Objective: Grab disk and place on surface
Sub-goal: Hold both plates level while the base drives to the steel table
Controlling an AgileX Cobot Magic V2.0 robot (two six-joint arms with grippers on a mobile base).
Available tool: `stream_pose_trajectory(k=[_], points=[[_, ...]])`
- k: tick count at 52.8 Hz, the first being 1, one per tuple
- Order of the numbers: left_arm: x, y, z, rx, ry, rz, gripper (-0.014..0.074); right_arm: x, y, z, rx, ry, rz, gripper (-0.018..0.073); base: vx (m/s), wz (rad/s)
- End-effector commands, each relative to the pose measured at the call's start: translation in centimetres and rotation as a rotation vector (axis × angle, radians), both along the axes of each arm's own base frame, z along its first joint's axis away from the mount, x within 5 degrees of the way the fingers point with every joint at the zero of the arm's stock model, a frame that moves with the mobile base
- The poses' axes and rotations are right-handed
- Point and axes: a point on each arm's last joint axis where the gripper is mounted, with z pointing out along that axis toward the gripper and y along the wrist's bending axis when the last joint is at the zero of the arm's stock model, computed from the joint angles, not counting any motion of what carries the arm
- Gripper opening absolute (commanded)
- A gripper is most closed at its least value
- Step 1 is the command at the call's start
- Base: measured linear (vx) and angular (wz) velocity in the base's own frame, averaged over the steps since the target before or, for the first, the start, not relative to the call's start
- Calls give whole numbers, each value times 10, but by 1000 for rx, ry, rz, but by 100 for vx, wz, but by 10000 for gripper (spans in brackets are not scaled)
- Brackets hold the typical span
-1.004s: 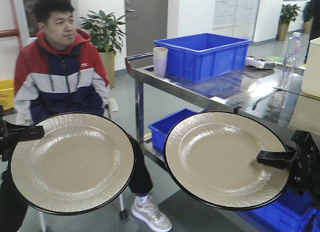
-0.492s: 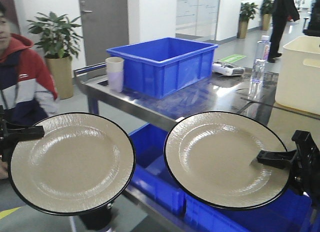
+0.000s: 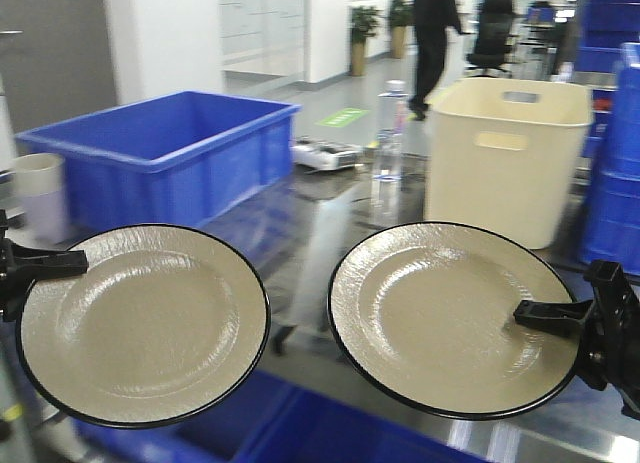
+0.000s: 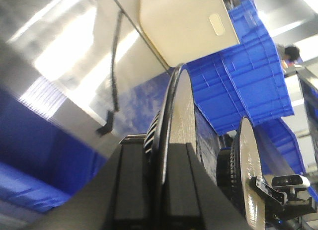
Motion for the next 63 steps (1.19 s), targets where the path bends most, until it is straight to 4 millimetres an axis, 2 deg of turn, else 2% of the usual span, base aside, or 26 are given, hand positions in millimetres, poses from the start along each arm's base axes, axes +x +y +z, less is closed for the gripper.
stream_pose_trajectory(k=[1,28,63], points=[[-12,-10,40,-146,-116,-51,-8,-4,3,30,107,-104,5,-9,30,-67],[-11,-9,40,-144,-116,-43,-8,-4,3,30,107,-104,5,-9,22,-60],[-11,-9,40,-144,-116,-43,-8,-4,3,30,107,-104,5,-9,2,-6]])
